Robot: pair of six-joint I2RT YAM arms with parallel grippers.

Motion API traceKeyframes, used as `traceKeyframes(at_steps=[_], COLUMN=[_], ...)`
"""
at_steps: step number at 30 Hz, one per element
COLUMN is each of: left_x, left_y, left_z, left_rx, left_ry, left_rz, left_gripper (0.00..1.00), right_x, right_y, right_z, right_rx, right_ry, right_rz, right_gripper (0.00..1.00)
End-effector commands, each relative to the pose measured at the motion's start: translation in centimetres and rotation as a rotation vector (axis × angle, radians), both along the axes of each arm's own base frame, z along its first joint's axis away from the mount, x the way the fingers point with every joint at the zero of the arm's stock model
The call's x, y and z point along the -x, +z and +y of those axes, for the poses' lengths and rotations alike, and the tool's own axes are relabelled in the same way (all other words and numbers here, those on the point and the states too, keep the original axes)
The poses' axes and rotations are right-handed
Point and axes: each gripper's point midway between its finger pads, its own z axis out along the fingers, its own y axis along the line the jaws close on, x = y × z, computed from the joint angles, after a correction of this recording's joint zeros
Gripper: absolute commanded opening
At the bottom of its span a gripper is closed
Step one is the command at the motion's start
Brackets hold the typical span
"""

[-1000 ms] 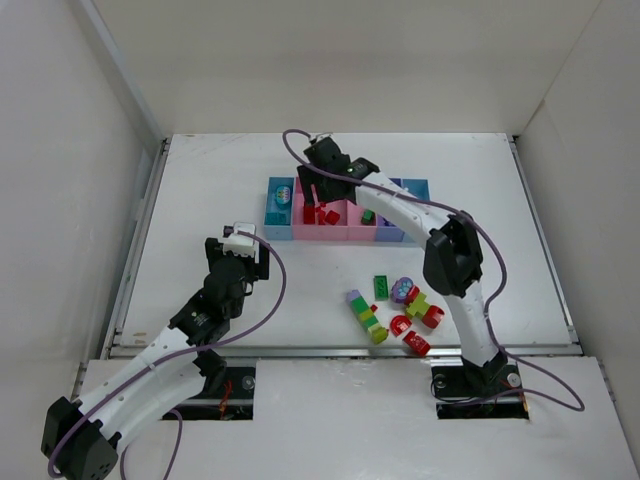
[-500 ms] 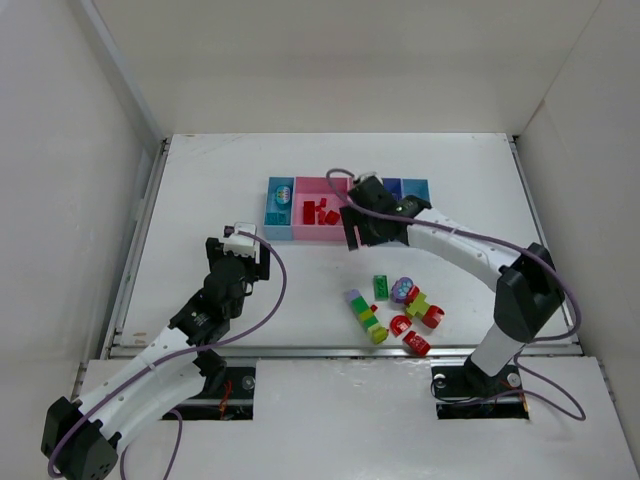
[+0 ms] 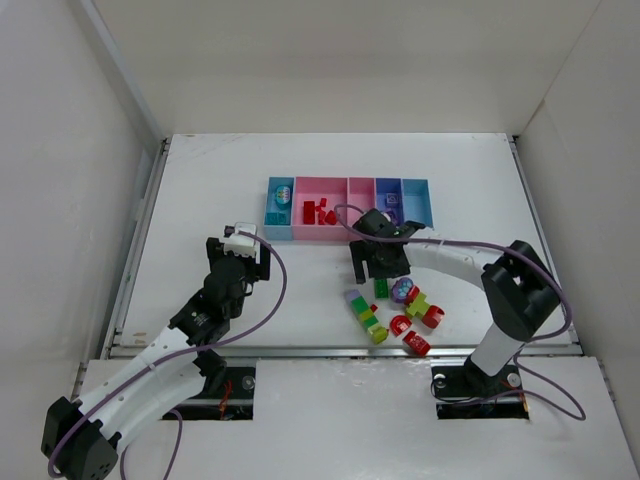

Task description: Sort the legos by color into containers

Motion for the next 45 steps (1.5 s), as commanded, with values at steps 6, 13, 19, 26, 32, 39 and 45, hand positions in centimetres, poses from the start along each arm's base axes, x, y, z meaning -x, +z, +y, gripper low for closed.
traceKeyframes(at_steps=[6, 13, 19, 26, 32, 39, 45], left_x=[-0.2, -0.2, -0.2, -0.2, -0.2, -0.4, -0.9], left_y=[0.7, 0.7, 0.7, 0.7, 0.7, 0.4, 0.1], left_z=[-0.1, -0.1, -0.1, -0.1, -0.1, 0.3, 0.2], left_rx=[0.021, 0.021, 0.012, 0.012, 0.012, 0.010, -0.006], left_ry=[-0.004, -0.004, -0.006, -0.006, -0.006, 0.004, 0.005], left_rz=[-0.034, -0.034, -0.034, -0.034, -0.034, -0.024, 0.002], left_gripper=[0.75, 0.75, 0.75, 0.75, 0.75, 0.78, 0.92], right_x=[0.9, 0.7, -2.3, -7.3, -9.7, -10.6, -11.6], right_y=[-2.7, -2.2, 2.7, 15.5, 19.8, 20.9, 20.6], right_z=[1.6, 2.0, 3.6, 3.3, 1.3, -0.8, -2.7], right_rx=[-0.069, -0.094, -0.144, -0.244, -0.274, -0.253, -0.231], right_ry=[0.022, 0.027, 0.065, 0.011, -0.072, -0.123, -0.151], right_rz=[0.056, 0.040, -0.097, -0.483, -0.607, -0.640, -0.645], right_gripper=[0.72, 0.25, 0.03, 0.00, 0.00, 0.00, 0.00])
